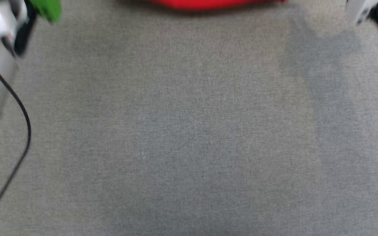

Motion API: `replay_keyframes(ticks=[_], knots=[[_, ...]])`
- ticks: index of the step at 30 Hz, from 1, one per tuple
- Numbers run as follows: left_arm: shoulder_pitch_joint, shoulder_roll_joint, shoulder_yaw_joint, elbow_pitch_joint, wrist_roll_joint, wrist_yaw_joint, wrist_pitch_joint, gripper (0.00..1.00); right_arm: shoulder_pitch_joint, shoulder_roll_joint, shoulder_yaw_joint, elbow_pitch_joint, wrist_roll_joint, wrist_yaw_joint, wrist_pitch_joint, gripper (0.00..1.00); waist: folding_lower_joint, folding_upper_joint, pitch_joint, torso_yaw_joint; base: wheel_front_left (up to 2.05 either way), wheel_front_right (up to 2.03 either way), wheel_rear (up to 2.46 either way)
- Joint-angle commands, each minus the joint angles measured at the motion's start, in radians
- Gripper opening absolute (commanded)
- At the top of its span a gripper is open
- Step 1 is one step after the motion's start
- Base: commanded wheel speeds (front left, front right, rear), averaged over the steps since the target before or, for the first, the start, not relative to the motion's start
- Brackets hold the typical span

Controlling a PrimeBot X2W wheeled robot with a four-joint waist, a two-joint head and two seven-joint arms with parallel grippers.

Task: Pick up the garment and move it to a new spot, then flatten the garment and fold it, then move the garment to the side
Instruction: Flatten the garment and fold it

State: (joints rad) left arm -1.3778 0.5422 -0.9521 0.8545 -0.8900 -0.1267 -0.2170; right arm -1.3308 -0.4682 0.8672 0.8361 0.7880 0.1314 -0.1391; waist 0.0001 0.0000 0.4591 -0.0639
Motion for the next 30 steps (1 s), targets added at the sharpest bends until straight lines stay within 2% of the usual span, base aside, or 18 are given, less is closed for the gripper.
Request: replay_keyframes(ticks=[1, 8, 17, 22, 30], knots=[[0.073, 0.006, 0.007, -0.011, -0.023, 0.012, -0.015, 0.00, 0.057, -0.010, 0.018, -0.017, 0.024, -0.001, -0.020, 0.00, -0.0001, 0.0000, -0.069, 0.011, 0.00, 0.00, 0.00], [0.391, 0.045, 0.051, -0.112, -0.091, 0.062, -0.042, 0.00, 0.290, -0.062, 0.106, -0.103, 0.102, -0.001, -0.067, 0.00, -0.0001, 0.0000, -0.180, 0.010, 0.00, 0.00, 0.00], [0.804, 0.091, 0.115, -0.327, -0.109, 0.164, -0.045, 0.00, 0.588, -0.165, 0.153, -0.196, 0.169, -0.001, -0.099, 0.00, -0.0001, 0.0000, -0.297, 0.019, 0.00, 0.00, 0.00], [0.976, 0.120, 0.136, -0.407, -0.111, 0.211, -0.045, 0.00, 0.728, -0.205, 0.124, -0.221, 0.189, -0.001, -0.109, 0.00, -0.0001, 0.0000, -0.340, 0.024, 0.00, 0.00, 0.00], [1.199, 0.126, 0.182, -0.493, -0.127, 0.274, -0.045, 0.00, 0.978, -0.242, 0.046, -0.263, 0.200, -0.001, -0.118, 0.00, -0.0001, 0.0000, -0.386, 0.035, 0.00, 0.00, 0.00]])
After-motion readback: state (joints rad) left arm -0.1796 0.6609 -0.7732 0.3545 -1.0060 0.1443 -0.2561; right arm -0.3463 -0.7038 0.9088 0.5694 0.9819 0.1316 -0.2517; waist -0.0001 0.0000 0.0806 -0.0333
